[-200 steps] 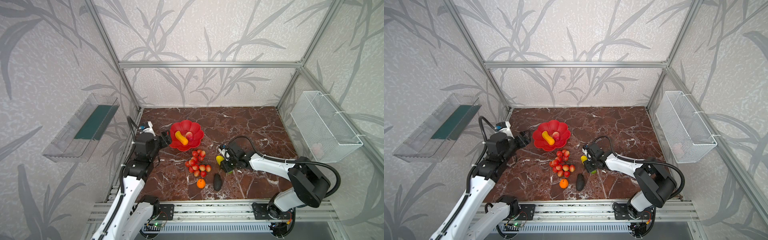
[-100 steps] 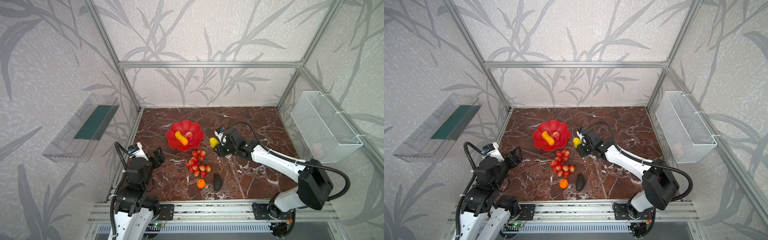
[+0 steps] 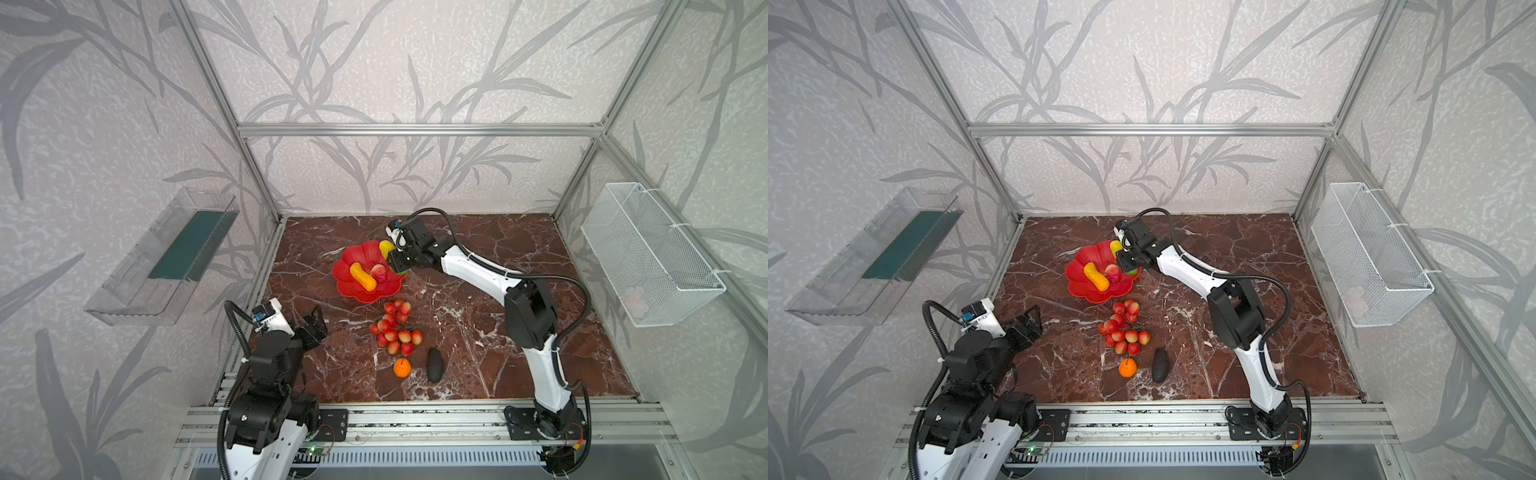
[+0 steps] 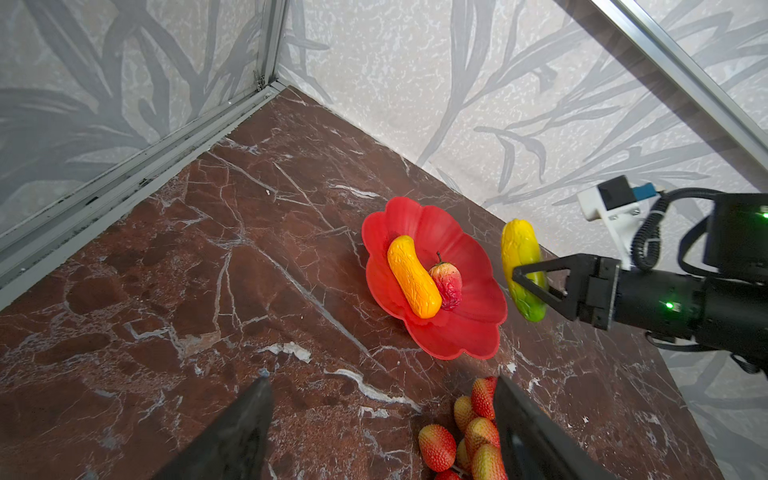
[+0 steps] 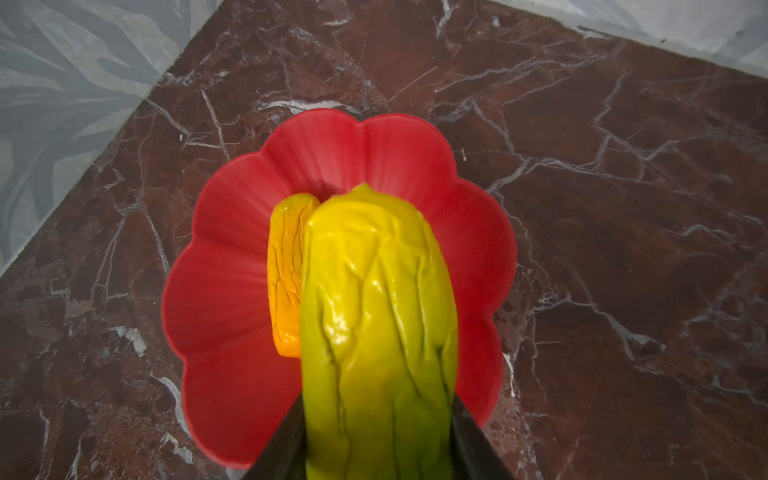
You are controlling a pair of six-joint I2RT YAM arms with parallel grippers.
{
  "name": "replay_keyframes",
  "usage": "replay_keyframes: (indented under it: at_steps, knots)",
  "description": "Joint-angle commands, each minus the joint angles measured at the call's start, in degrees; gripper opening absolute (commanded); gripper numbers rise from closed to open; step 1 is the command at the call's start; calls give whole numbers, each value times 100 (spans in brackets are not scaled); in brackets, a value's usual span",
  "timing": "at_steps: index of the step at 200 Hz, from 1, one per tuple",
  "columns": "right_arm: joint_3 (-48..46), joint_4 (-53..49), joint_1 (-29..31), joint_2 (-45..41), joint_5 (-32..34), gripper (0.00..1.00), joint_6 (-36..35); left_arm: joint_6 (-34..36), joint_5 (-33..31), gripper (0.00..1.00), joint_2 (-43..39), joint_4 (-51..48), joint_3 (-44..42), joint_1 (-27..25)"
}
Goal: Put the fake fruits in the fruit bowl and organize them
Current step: 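Carry the yellow-green cucumber into the bowl with the right gripper while the left arm withdraws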
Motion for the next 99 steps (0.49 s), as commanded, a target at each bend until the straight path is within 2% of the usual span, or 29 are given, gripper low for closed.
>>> replay_keyframes:
  at_steps: [1,38,65,99]
  knots:
    - [791,-718,-30,487,82,34,-182,-86,44,83,-27,-66,-81,22]
    - [1609,-1082,-32,1124,65,39,-77,-103,96,83,-22,-28,-107,23]
    - [1824,-1136,-32,1309,119,56,57,-96,143,83,-17,-15,-99,22]
    - [1859,-1125,-40,1272,132,66,116,-144,384,83,104,-76,-47,23]
